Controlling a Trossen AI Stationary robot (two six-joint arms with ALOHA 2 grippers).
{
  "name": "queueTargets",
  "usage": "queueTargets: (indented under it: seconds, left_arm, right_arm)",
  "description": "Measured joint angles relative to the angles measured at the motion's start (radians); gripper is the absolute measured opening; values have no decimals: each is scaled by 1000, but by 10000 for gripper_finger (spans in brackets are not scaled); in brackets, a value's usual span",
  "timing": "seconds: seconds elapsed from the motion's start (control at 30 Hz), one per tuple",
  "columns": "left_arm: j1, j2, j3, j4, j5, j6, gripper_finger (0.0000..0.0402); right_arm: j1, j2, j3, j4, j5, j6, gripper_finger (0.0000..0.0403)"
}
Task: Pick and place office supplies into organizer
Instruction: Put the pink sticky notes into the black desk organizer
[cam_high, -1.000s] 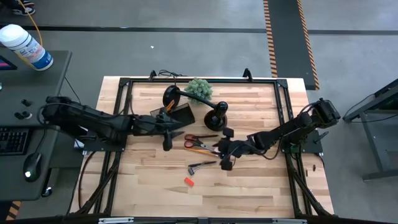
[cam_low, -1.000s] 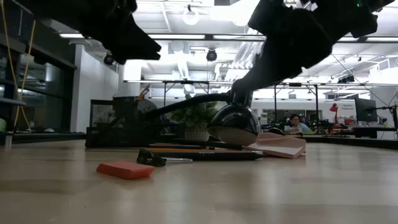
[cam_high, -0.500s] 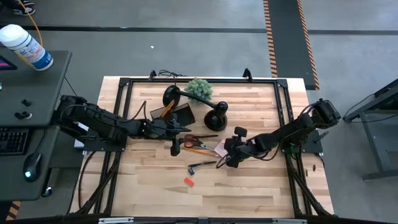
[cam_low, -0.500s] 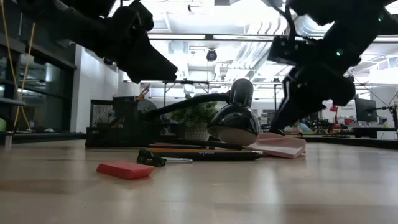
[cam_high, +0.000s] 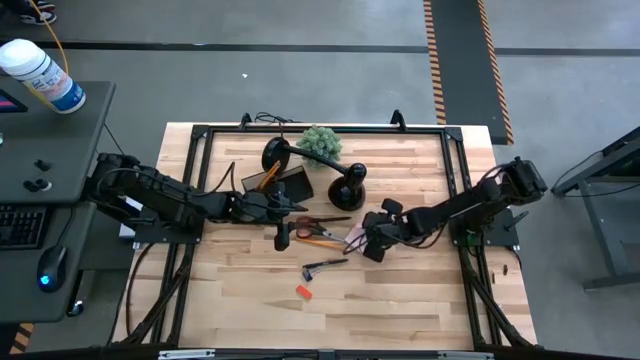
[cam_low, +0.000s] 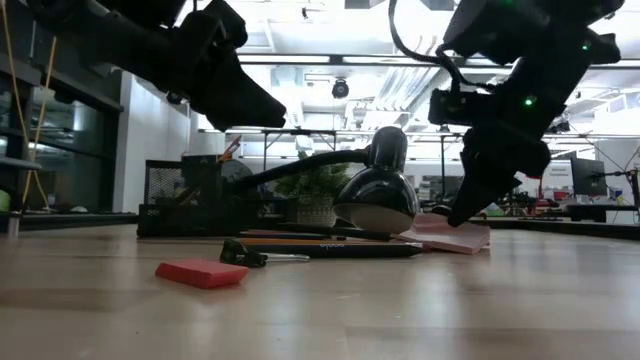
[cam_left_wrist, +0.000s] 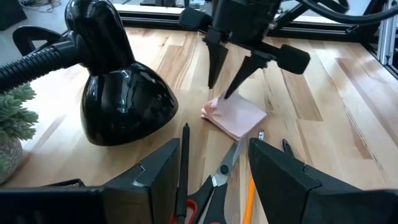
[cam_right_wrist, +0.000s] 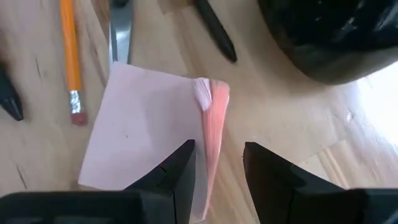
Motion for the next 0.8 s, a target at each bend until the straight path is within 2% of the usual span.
queueTargets:
  seconds: [0.23,0.4,0.5,0.63,0.8]
  left_arm:
    - [0,0,0,1,0,4,179]
    - [0,0,0,1,0,13,179]
    - [0,0,0,1,0,14,179]
    - [0,0,0,1,0,14,179]
    - [0,0,0,1,0,14,179]
  right_arm:
    - [-40,0,-4,15,-105,17,126]
    - [-66,0,-52,100,-172,18,118]
    - [-71,0,-77,148,-172,17,86]
    - [-71,0,-80,161,-168,-15,16]
    - [-67,0,-67,156,-170,-52,7]
